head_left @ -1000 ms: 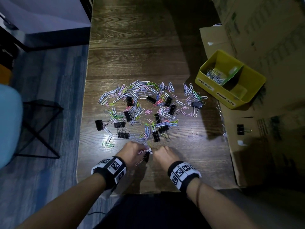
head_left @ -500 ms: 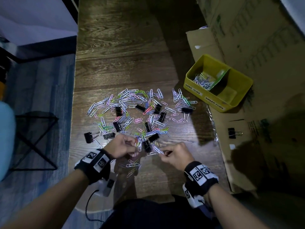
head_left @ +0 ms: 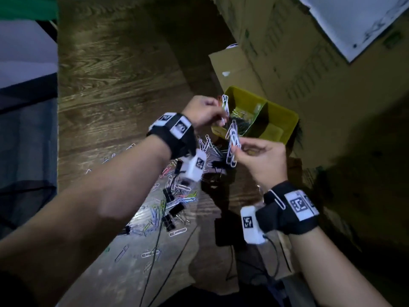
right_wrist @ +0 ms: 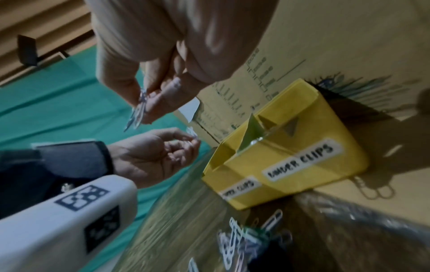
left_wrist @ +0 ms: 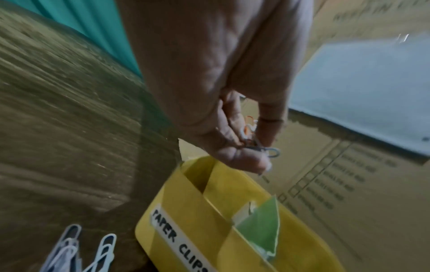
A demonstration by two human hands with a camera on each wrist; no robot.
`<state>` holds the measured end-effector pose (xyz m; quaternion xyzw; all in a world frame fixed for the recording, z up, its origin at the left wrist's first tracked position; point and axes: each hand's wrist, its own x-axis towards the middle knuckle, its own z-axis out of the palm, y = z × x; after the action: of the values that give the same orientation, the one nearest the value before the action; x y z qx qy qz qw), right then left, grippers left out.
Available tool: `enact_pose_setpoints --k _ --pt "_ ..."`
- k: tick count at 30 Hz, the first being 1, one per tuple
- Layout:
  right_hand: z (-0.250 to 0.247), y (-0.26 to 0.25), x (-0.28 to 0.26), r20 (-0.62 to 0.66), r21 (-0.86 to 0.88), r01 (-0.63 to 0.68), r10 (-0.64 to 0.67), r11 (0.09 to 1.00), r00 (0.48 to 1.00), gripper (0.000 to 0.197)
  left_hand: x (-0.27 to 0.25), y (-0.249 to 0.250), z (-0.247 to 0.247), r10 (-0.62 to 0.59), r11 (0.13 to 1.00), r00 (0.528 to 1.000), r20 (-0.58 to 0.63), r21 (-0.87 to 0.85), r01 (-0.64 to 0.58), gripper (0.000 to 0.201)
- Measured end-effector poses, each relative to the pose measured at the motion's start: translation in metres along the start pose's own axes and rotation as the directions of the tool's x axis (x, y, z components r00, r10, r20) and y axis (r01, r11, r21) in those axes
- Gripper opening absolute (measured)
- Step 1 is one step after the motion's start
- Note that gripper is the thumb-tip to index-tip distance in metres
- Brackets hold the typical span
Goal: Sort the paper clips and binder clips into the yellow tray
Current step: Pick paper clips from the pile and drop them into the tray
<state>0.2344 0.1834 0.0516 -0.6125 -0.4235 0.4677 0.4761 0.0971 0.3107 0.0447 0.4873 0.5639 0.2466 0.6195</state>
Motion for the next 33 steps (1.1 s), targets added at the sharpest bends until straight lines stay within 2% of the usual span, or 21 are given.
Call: enact_pose_setpoints --k 3,5,7,10,13,16,19,22,25,27,29,30,31,33 --pt "-0.007 -0.005 0.035 -0.084 -0.004 0.000 -0.001 1.000 0.996 0.026 0.037 -0.001 0.021 -0.001 0.970 0.997 -0.074 0.244 0.019 0.004" --pt "-0.012 -0.006 0.057 -0.156 -0.081 0.004 -0.017 0.997 0.988 0.024 0.050 -0.007 0.028 -0.012 0.894 0.998 -0.056 0.447 0.036 0.015" --pt "-0.013 -0.003 0.078 -0.178 -0.190 -0.023 -0.012 0.981 0.984 0.027 0.049 -0.009 0.031 -0.035 0.848 0.999 -0.031 0.529 0.047 0.020" --pt "-0.007 0.009 0.107 -0.168 -0.331 -0.075 0.019 0.941 0.986 0.028 0.049 -0.019 0.027 0.019 0.885 0.999 -0.042 0.465 0.003 0.020" --pt "0.004 0.018 0.124 -0.099 -0.519 -0.078 0.031 0.851 0.995 0.025 0.037 -0.029 0.018 0.054 0.980 0.991 -0.126 0.195 -0.029 0.010" --pt "0.015 0.020 0.129 0.011 -0.663 -0.024 0.041 0.748 0.999 0.024 0.012 -0.031 0.005 0.053 0.997 0.985 -0.165 -0.051 -0.062 0.008" --pt "0.023 0.020 0.126 0.076 -0.740 0.000 0.083 0.673 0.994 0.025 -0.016 -0.043 -0.018 0.033 0.998 0.988 -0.150 -0.052 -0.041 0.007" --pt "0.027 0.022 0.116 0.069 -0.768 0.006 0.074 0.640 0.995 0.040 -0.048 -0.070 -0.048 -0.004 0.997 0.987 -0.161 0.080 0.017 0.005" --pt "0.034 0.019 0.093 0.087 -0.736 0.121 -0.084 0.666 0.993 0.046 -0.094 -0.105 -0.072 0.023 0.989 0.987 -0.160 0.145 0.000 0.012" --pt "0.040 0.018 0.067 0.157 -0.679 0.235 -0.175 0.695 0.972 0.042 -0.131 -0.136 -0.087 0.124 0.957 0.988 -0.092 0.272 -0.095 0.018" --pt "0.052 0.022 0.032 0.272 -0.607 0.296 -0.156 0.738 0.949 0.035 -0.169 -0.173 -0.103 0.162 0.867 0.987 -0.001 0.478 -0.142 0.008" --pt "0.059 0.025 0.012 0.371 -0.589 0.326 -0.111 0.740 0.922 0.032 -0.189 -0.190 -0.112 0.149 0.829 0.988 -0.030 0.549 -0.108 0.014" --pt "0.069 0.031 -0.008 0.486 -0.591 0.365 -0.043 0.719 0.873 0.030 -0.206 -0.207 -0.120 0.163 0.818 0.980 -0.112 0.571 -0.071 0.016" --pt "0.090 0.046 -0.045 0.681 -0.584 0.460 0.095 0.669 0.726 0.031 -0.237 -0.230 -0.134 0.209 0.814 0.930 -0.303 0.581 0.007 0.012"
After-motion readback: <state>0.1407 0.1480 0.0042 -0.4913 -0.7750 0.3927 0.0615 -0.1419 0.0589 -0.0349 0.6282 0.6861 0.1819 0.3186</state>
